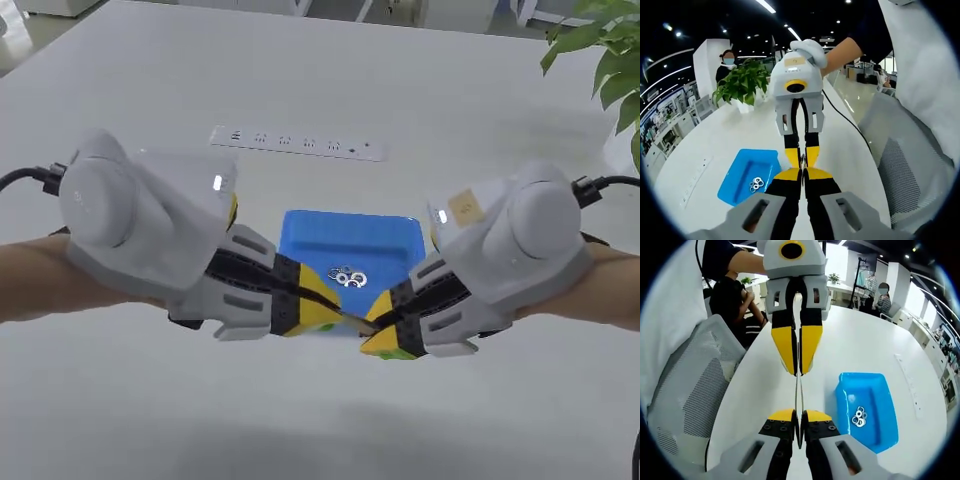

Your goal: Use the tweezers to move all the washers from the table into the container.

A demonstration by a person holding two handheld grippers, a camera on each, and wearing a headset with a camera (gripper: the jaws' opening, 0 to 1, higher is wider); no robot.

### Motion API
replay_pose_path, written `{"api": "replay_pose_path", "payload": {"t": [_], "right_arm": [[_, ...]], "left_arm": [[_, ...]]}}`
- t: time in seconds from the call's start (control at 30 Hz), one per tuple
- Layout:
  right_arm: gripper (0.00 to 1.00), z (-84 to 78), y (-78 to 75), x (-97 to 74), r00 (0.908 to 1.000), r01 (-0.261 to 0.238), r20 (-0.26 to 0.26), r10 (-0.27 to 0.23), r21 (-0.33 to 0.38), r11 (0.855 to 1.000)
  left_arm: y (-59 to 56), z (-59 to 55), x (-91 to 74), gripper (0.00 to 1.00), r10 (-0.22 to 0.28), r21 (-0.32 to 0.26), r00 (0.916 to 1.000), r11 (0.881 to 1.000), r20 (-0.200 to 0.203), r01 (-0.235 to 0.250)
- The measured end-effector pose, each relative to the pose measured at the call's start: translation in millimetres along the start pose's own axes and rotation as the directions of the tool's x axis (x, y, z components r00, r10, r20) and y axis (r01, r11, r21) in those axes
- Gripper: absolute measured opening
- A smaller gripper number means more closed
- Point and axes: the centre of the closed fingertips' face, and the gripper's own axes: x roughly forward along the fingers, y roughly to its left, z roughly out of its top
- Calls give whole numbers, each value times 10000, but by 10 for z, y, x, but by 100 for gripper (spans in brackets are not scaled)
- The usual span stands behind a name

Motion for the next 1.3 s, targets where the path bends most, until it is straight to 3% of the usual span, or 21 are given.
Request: {"api": "replay_pose_path", "payload": {"t": [0.17, 0.3, 0.5, 0.67, 0.7, 0.73, 0.87, 1.03, 1.3], "right_arm": [[7, -15, 0, -10, 10000, 52, -33, -52, 17, 10000], [7, -10, -18, -15, 9998, 217, 38, -217, -49, 9998], [7, -99, -55, 57, 9993, 320, -172, -319, 96, 9994], [7, -294, -101, 192, 9955, 632, -709, -625, 71, 9980], [7, -328, -105, 217, 9947, 666, -796, -658, 83, 9977], [7, -366, -108, 243, 9939, 667, -887, -660, 58, 9978], [8, -472, -126, 342, 9918, 800, -1019, -776, 194, 9966], [8, -547, -173, 421, 9903, 867, -1108, -840, 200, 9960], [9, -543, -173, 510, 9877, 932, -1255, -931, -55, 9956]], "left_arm": [[31, -122, 39, 6, 87, 50, 9996, 10000, -265, -86], [55, -203, 95, 7, 93, -250, 9998, 9996, -197, -98], [84, -369, 226, 7, 14, -137, 9975, 9999, -706, -24], [105, -652, 460, 7, -57, -27, 9893, 10000, -1460, 53], [112, -689, 493, 7, -61, -80, 9880, 10000, -1541, 49], [78, -743, 527, 7, -339, -717, 9871, 9972, -1565, 228], [149, -873, 590, 7, -361, -1009, 9854, 9947, -1663, 194], [174, -972, 622, 7, -495, -1422, 9799, 9896, -1935, 219], [161, -1069, 604, 7, -519, -1240, 9712, 9920, -2327, 233]]}}
